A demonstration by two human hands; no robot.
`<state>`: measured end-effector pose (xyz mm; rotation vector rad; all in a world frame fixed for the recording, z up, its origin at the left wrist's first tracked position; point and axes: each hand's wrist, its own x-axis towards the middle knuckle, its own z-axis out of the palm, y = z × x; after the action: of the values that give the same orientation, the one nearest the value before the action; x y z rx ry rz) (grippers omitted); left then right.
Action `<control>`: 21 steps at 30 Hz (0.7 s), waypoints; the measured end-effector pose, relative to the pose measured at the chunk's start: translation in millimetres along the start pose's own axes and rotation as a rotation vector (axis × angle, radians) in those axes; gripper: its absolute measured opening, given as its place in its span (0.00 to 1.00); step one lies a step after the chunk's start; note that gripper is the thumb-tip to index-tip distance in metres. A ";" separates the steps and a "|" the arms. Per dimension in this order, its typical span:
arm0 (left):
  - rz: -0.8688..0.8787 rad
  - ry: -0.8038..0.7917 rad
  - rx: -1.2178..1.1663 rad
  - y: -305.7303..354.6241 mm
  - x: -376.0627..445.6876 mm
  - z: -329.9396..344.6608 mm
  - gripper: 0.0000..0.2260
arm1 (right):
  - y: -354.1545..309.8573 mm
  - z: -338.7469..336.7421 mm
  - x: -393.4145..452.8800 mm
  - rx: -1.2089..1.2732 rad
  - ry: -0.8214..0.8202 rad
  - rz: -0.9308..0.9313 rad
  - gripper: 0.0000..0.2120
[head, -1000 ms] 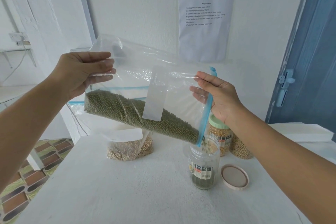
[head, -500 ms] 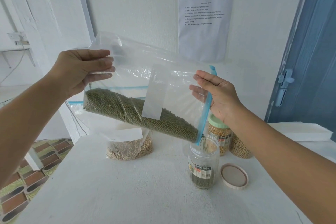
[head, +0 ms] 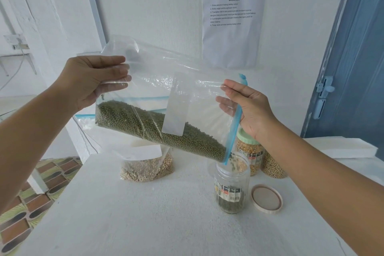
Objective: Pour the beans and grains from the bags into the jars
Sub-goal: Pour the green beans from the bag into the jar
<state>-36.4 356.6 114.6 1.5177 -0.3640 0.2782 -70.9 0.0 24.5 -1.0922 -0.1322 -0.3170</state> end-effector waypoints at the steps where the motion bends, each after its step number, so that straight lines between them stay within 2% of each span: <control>1: -0.002 0.002 -0.001 -0.4 0.3 0.2 0.10 | 0.1 -0.2 0.0 0.000 0.000 0.000 0.12; 11: -0.006 0.005 0.011 -2.7 2.8 2.8 0.14 | 3.1 -3.1 1.9 0.009 0.006 0.009 0.11; 21: -0.009 0.011 0.011 -1.3 4.9 2.9 0.12 | 2.6 -3.3 3.1 0.013 0.002 0.008 0.12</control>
<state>-31.6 353.4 115.4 1.5275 -0.3470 0.2814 -67.3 -2.4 21.6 -1.0793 -0.1280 -0.3098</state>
